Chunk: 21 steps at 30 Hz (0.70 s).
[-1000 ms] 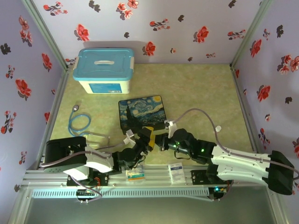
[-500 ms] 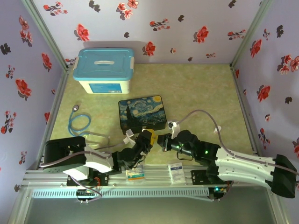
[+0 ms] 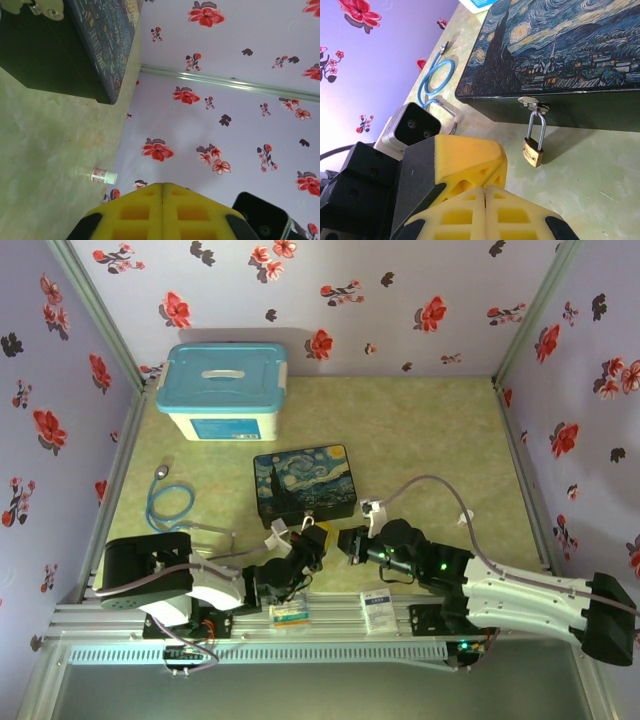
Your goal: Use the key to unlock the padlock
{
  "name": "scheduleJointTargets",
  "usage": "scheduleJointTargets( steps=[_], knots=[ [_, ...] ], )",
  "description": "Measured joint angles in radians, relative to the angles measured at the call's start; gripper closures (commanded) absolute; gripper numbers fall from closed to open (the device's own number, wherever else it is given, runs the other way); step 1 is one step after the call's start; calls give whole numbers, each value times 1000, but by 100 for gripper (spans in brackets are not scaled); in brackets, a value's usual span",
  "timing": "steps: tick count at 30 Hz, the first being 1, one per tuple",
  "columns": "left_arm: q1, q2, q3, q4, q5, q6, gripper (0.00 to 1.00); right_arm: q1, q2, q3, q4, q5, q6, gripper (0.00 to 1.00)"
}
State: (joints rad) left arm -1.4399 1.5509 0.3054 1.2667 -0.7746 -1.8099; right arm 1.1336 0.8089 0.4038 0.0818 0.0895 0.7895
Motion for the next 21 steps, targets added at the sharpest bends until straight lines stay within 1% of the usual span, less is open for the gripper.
scheduleJointTargets(
  steps=[1, 2, 3, 4, 5, 6, 7, 9, 12, 15, 18, 21],
  knots=[
    [0, 0, 0, 2, 1, 16, 100, 0, -6, -2, -1, 0, 0, 98],
    [1, -5, 0, 1, 5, 31, 100, 0, -14, -7, -1, 0, 0, 87],
    [2, -13, -2, -2, 12, 45, 100, 0, -26, -13, -1, 0, 3, 72],
    [3, -23, -7, -3, 13, 64, 100, 3, -38, -16, -7, 0, 5, 50],
    [7, -37, -15, -6, 13, 87, 100, 3, -59, -21, -14, 0, 4, 35],
    [15, -53, -25, -16, 11, 113, 100, 3, -85, -26, -25, 0, 3, 24],
    [25, -72, -31, -31, 15, 137, 100, 0, -111, -30, -33, -3, 3, 18],
    [54, -121, -33, -91, 42, 189, 100, -21, -187, -44, -43, -24, -2, 1],
    [98, -238, -32, -214, 89, 289, 100, -100, -281, -66, -32, -93, 12, 0],
    [136, -364, -8, -336, 143, 402, 100, -189, -295, -95, 45, -188, 67, 0],
    [185, -460, 27, -413, 222, 505, 100, -237, -239, -123, 158, -265, 139, 1],
    [223, -512, 55, -452, 293, 578, 100, -247, -134, -125, 289, -334, 203, 5]
  ],
)
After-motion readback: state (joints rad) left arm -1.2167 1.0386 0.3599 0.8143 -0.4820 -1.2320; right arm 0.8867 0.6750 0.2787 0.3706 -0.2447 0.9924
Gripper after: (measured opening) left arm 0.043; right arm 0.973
